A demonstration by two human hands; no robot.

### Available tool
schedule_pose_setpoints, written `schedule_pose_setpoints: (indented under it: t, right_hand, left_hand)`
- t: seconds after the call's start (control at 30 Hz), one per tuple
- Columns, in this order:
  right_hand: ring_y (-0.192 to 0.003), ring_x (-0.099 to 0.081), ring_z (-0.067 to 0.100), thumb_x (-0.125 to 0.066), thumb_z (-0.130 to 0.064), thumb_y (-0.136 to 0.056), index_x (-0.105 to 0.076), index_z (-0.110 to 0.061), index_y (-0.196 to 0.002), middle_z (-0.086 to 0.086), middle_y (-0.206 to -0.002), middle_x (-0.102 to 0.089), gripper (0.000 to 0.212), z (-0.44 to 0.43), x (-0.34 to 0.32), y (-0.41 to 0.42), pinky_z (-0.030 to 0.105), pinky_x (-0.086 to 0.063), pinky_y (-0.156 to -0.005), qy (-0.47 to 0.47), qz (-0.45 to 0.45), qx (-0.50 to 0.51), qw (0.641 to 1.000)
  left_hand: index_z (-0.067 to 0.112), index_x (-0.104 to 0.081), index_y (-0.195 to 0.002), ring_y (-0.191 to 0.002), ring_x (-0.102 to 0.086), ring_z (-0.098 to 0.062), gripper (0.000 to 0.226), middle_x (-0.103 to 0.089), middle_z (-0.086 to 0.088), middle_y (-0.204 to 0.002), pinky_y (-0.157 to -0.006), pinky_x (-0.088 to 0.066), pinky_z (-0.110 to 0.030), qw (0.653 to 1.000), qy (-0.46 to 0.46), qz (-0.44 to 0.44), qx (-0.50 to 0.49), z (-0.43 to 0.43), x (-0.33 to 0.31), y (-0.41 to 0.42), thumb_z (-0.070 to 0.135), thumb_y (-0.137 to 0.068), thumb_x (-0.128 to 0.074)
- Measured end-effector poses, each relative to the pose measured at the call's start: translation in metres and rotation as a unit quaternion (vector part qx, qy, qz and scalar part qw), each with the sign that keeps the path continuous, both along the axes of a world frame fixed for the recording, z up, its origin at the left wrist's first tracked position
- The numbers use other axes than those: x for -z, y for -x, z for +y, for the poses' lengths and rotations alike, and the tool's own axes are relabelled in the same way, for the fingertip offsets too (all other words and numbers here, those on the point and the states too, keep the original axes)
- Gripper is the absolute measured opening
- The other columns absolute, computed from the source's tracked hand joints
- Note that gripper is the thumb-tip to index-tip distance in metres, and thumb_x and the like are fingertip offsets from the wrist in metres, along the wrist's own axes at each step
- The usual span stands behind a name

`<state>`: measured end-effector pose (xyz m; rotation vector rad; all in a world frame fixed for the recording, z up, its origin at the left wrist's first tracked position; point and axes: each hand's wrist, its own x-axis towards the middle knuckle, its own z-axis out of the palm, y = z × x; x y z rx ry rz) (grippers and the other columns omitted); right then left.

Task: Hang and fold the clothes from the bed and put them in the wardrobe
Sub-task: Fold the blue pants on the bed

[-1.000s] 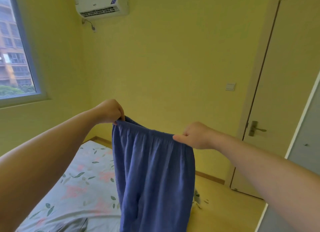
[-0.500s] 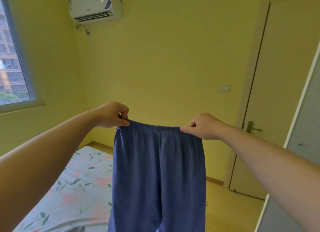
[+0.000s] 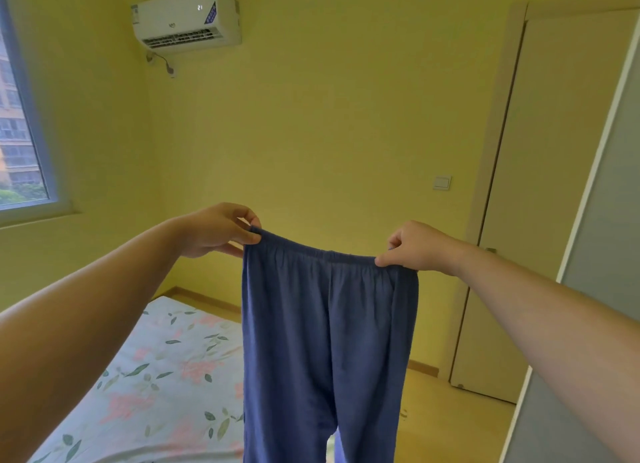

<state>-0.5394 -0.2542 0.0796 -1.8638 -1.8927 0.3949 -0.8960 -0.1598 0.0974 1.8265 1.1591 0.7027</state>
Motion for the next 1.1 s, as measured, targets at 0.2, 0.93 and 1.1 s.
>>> schedule_pose_setpoints:
  t: [0.2, 0.93, 1.1]
  right_hand:
    - [-0.074, -0.061, 0.020, -0.068, -0.017, -0.089, -0.060, -0.021, -0.104, 0.007, -0.093, -0.064, 0.017, -0.002, -0.008, 0.007, 0.031, -0.054, -0.055, 0.060, 0.149, 0.025, 0.987]
    - [-0.060, -0.069, 0.017, -0.078, -0.041, -0.087, -0.078, -0.017, -0.087, 0.004, -0.066, -0.071, 0.024, -0.010, -0.024, 0.057, 0.024, -0.043, -0.052, -0.011, 0.179, -0.137, 0.974]
    - [-0.048, -0.053, 0.015, -0.072, -0.055, -0.086, -0.072, -0.010, -0.097, 0.001, -0.054, -0.058, 0.046, -0.008, -0.019, 0.057, 0.031, -0.050, -0.060, 0.022, 0.115, -0.138, 0.983]
  left_hand:
    - [0.013, -0.055, -0.087, -0.069, -0.058, -0.021, 0.020, -0.057, -0.008, -0.079, -0.070, -0.061, -0.035, 0.995, -0.007, -0.027, -0.092, -0.022, 0.006, -0.047, -0.007, -0.091, -0.058]
    - [0.023, -0.082, -0.100, -0.097, -0.072, -0.012, 0.018, -0.079, 0.005, -0.093, -0.088, -0.058, -0.027, 0.987, -0.147, -0.020, 0.053, -0.080, -0.010, -0.095, 0.017, -0.083, -0.082]
    - [0.009, -0.077, -0.105, -0.100, -0.073, -0.016, 0.024, -0.078, -0.004, -0.103, -0.088, -0.059, -0.025, 0.983, -0.144, -0.058, 0.093, -0.066, -0.009, -0.084, -0.007, -0.095, -0.061]
